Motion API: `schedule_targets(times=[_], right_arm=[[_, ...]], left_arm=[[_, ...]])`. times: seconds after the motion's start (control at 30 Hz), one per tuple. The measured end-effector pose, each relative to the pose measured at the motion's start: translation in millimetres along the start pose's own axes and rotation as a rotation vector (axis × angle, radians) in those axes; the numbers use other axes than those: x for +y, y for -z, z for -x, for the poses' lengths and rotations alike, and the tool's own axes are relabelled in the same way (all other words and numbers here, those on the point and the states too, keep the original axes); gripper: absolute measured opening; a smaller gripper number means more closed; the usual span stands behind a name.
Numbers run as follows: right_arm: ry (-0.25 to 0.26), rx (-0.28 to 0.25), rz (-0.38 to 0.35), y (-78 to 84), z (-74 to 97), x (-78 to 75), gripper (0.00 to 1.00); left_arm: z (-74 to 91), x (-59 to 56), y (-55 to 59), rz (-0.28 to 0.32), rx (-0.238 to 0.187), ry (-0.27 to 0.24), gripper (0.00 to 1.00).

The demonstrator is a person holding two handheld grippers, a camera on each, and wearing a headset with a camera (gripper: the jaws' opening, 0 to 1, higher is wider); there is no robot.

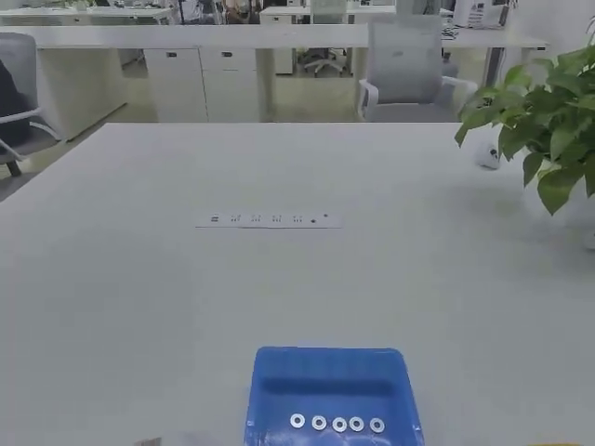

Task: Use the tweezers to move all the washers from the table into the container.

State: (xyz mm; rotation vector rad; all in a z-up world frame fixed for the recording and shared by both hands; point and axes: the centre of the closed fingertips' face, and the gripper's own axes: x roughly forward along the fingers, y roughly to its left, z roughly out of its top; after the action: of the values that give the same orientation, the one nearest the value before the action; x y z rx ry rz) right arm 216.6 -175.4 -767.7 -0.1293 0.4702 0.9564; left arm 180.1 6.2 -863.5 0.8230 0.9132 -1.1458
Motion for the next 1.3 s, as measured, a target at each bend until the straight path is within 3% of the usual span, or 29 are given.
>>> schedule_targets(times=[0.13,0.2,0.3,0.43,0.57,0.67,0.7,0.87,1.0,1.07,1.2,1.3], right_arm=[[0.009,-0.020,-0.003,-3.4,3.9,-3.1,0.41],[0.015,-0.027,0.001,-4.1,5.6,-3.0,0.44],[0.022,-0.036,0.006,-5.6,8.1,-2.6,0.48],[0.040,-0.062,0.016,-12.9,12.5,-4.4,0.51],[0.061,-0.093,0.020,-20.9,15.5,-7.1,0.57],[0.099,-0.130,0.013,-30.2,19.2,-11.0,0.62],[0.106,-0.151,0.012,-34.5,20.9,-11.3,0.64],[0.175,-0.264,0.003,-53.2,35.8,-17.0,0.80],[0.237,-0.330,-0.001,-60.7,47.3,-23.9,0.92],[0.269,-0.345,0.000,-62.4,51.7,-29.1,0.98],[0.292,-0.355,-0.013,-64.0,55.5,-35.5,0.99],[0.286,-0.366,-0.030,-66.3,55.7,-36.9,0.99]], left_arm=[[18.9,1.0,-1.8,0.171,-0.098,-0.048,0.14],[33.6,7.1,-4.8,0.244,-0.172,-0.109,0.17],[61.2,19.5,-10.7,0.385,-0.319,-0.215,0.24],[95.2,32.8,-16.3,0.529,-0.518,-0.330,0.32],[118.3,34.5,-23.7,0.626,-0.674,-0.390,0.38],[128.2,34.7,-21.9,0.642,-0.713,-0.451,0.46],[134.0,36.1,-21.6,0.642,-0.739,-0.489,0.50],[150.8,36.3,-25.2,0.711,-0.870,-0.546,0.65],[162.8,39.5,-23.7,0.702,-0.892,-0.652,0.81],[166.1,39.1,-25.4,0.719,-0.917,-0.661,0.87],[168.9,41.3,-27.1,0.734,-0.935,-0.691,0.99],[170.6,41.3,-28.1,0.730,-0.934,-0.706,0.99]])
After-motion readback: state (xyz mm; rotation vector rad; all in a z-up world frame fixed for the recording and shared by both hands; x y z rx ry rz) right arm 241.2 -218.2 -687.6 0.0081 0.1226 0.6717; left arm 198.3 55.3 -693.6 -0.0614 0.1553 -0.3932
